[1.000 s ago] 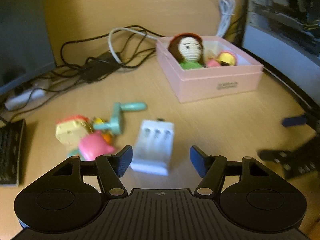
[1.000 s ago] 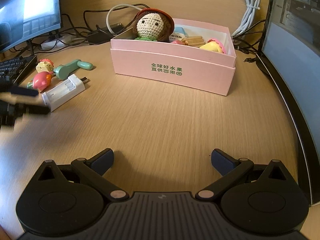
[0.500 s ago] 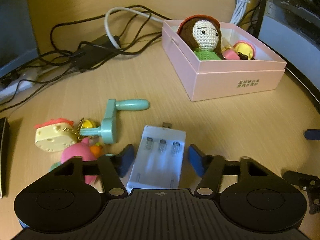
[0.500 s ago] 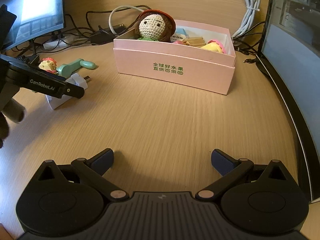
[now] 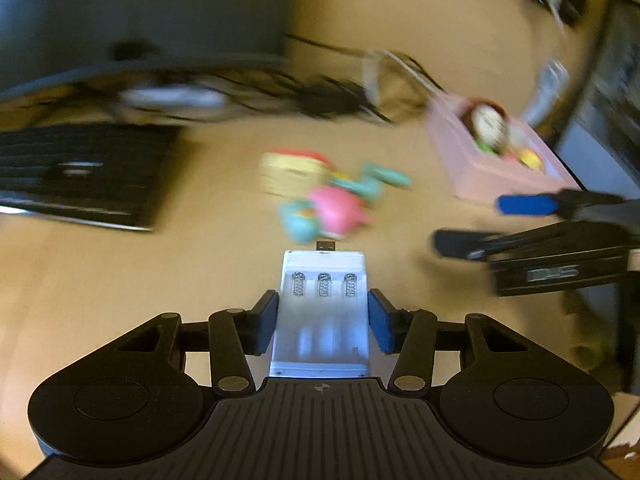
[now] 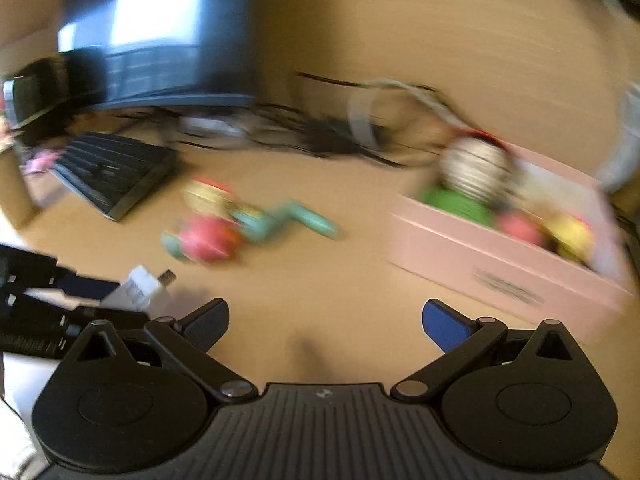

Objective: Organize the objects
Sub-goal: 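Grasp the pink pig keychain toy with the right tool while the left tool carries the charger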

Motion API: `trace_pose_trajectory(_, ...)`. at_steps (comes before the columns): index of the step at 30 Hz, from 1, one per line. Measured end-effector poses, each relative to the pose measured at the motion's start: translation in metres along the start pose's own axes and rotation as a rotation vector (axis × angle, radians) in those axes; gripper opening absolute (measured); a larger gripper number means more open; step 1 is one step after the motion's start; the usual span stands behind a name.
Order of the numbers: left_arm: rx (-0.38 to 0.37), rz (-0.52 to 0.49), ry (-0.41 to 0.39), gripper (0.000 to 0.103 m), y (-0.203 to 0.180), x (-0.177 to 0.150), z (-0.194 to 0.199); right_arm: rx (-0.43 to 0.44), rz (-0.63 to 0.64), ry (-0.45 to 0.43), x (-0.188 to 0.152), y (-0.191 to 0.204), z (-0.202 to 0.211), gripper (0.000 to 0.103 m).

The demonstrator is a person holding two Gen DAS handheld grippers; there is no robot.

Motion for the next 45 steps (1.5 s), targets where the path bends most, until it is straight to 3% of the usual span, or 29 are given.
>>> trace_pose_trajectory(5,0.111,0.074,-0.024,0.053,0.064,-0.008,0.036,0.027,0.062,0.005,0.018,0.052,-0.065,0.102)
trace_pose_trajectory(9,0.099,0.121,0.03,0.053,0.092,-0.021,0.041,-0.049,0.115,0.008,0.024,0.072,-0.096,0.097)
trace_pose_trajectory(11,0.076,0.12,0.046,0.053,0.095,-0.024,0.037,-0.065,0.119,0.021,0.022,0.075,-0.103,0.089)
trace_pose_trajectory(14,0.04,0.097,0.051,0.053,0.089,-0.026,0.032,-0.08,0.114,0.066,0.014,0.075,-0.101,0.067)
trace_pose_trajectory(23,-0.115,0.012,0.059,0.053,0.035,-0.026,0.013,-0.091,0.08,0.131,-0.019,0.063,-0.035,0.062)
trace_pose_trajectory(28,-0.19,-0.032,0.044,0.053,-0.005,-0.015,0.008,-0.104,0.087,0.162,-0.044,0.05,0.005,0.062)
trace_pose_trajectory(32,-0.222,-0.077,0.024,0.053,-0.033,-0.01,0.008,-0.092,0.129,0.243,-0.072,0.033,0.026,0.064)
trace_pose_trajectory(35,-0.211,-0.077,0.02,0.053,-0.044,-0.006,0.006,-0.204,0.184,0.238,-0.087,0.019,0.041,0.075)
trace_pose_trajectory(38,-0.189,-0.049,0.029,0.053,-0.042,-0.004,0.001,-0.29,0.222,0.226,-0.094,0.007,0.055,0.078)
trace_pose_trajectory(45,-0.127,0.019,0.066,0.053,-0.029,-0.003,-0.011,-0.128,0.136,0.161,-0.089,0.006,0.082,0.088)
Point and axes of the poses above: each gripper's, at about its wrist camera, not at the fingertips, and z roughly against the way its jaws point, y to its left, x to its top, the point moved 6 cm from there along -z, roughly the way its jaws point, and after that the axes turned 10 degrees about x, right-handed, at the moved point
